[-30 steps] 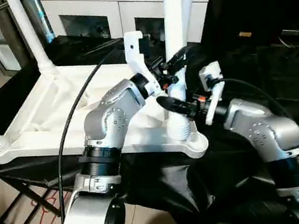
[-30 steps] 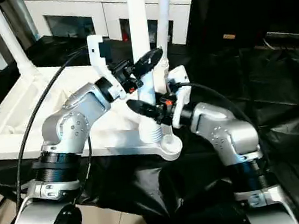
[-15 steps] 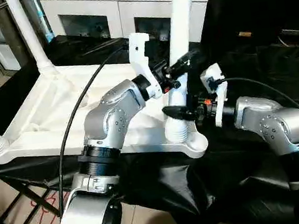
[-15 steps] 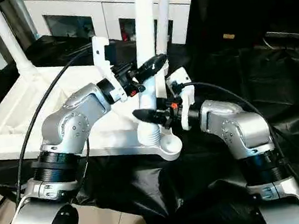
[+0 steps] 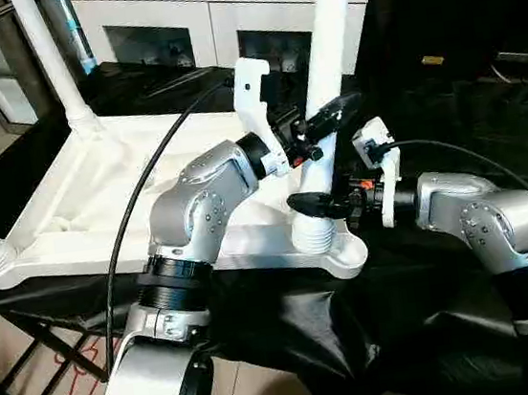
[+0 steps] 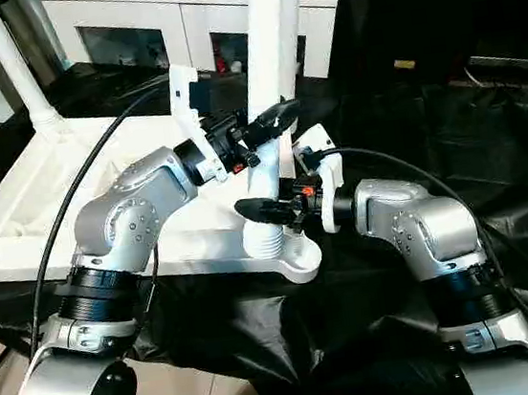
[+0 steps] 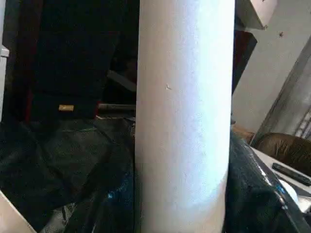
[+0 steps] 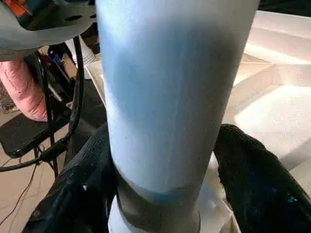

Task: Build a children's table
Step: Pick table leg

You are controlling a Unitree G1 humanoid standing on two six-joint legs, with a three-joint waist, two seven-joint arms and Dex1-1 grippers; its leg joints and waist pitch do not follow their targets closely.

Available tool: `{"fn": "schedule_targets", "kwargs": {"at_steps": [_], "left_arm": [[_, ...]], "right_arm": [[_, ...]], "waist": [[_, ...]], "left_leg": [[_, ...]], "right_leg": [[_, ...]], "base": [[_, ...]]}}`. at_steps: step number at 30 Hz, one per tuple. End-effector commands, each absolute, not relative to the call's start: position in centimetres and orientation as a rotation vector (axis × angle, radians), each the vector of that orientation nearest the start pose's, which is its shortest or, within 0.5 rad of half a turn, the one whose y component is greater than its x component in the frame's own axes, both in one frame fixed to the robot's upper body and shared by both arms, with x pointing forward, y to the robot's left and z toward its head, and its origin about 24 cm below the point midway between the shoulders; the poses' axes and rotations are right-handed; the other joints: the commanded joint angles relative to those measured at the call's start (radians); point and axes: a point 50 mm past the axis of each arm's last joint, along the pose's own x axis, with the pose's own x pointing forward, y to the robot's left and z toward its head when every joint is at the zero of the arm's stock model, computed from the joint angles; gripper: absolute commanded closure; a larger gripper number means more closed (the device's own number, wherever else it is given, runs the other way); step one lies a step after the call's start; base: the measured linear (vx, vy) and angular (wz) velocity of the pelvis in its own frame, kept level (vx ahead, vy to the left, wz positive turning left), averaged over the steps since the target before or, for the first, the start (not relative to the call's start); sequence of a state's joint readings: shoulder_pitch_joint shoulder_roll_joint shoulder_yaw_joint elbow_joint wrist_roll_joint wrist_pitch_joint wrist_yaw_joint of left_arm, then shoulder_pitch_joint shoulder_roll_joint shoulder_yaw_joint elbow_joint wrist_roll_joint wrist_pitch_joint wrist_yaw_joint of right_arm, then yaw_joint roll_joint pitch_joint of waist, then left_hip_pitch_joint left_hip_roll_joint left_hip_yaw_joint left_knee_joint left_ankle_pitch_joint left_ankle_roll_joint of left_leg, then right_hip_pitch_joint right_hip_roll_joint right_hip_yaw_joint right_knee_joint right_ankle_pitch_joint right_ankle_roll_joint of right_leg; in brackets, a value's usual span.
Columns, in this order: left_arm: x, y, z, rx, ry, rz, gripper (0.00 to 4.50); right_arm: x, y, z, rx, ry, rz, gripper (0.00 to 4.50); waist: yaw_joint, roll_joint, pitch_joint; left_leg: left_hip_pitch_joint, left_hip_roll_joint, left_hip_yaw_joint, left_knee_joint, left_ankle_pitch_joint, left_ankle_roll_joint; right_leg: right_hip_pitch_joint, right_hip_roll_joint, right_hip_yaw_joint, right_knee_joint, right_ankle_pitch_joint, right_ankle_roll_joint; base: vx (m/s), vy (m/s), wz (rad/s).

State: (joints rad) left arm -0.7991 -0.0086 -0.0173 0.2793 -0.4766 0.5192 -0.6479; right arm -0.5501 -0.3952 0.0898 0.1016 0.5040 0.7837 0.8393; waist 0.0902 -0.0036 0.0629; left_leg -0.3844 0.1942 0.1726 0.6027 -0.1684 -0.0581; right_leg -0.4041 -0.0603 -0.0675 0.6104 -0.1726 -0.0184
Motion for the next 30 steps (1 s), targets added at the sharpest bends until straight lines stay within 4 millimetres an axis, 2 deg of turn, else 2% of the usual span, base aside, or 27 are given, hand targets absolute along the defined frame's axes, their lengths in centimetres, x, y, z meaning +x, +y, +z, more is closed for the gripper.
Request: {"fn": "schedule_targets", "kwargs": {"at_steps": [1, 18, 30], "left_arm": [[33.81, 2.88, 19.64, -0.327, -0.080, -1.122, 2.66], [34.00, 2.97, 19.76, -0.322, -0.094, -1.108, 2.66], [33.89, 2.89, 19.70, -0.323, -0.091, -1.120, 2.66]], "right_arm": [[31.44, -13.32, 12.04, 0.154, 0.397, 1.040, 1.38], [30.93, -12.73, 11.63, 0.273, 0.423, 1.078, 1.38], [31.15, -12.74, 11.48, 0.280, 0.420, 1.058, 1.38]], "waist": [[0.003, -0.020, -0.079], [0.004, -0.018, -0.081], [0.004, -0.017, -0.081]], "left_leg": [[0.013, 0.029, -0.004, -0.057, -0.108, 0.044], [0.012, 0.028, -0.004, -0.057, -0.106, 0.042], [0.013, 0.029, -0.005, -0.057, -0.104, 0.036]], "right_leg": [[0.062, -0.074, 0.045, -0.073, -0.211, -0.169], [0.063, -0.075, 0.045, -0.072, -0.193, -0.178], [0.063, -0.075, 0.045, -0.071, -0.190, -0.177]], "base": [[0.000, 0.000, 0.00], [0.000, 0.000, 0.00], [0.000, 0.000, 0.00]]}}
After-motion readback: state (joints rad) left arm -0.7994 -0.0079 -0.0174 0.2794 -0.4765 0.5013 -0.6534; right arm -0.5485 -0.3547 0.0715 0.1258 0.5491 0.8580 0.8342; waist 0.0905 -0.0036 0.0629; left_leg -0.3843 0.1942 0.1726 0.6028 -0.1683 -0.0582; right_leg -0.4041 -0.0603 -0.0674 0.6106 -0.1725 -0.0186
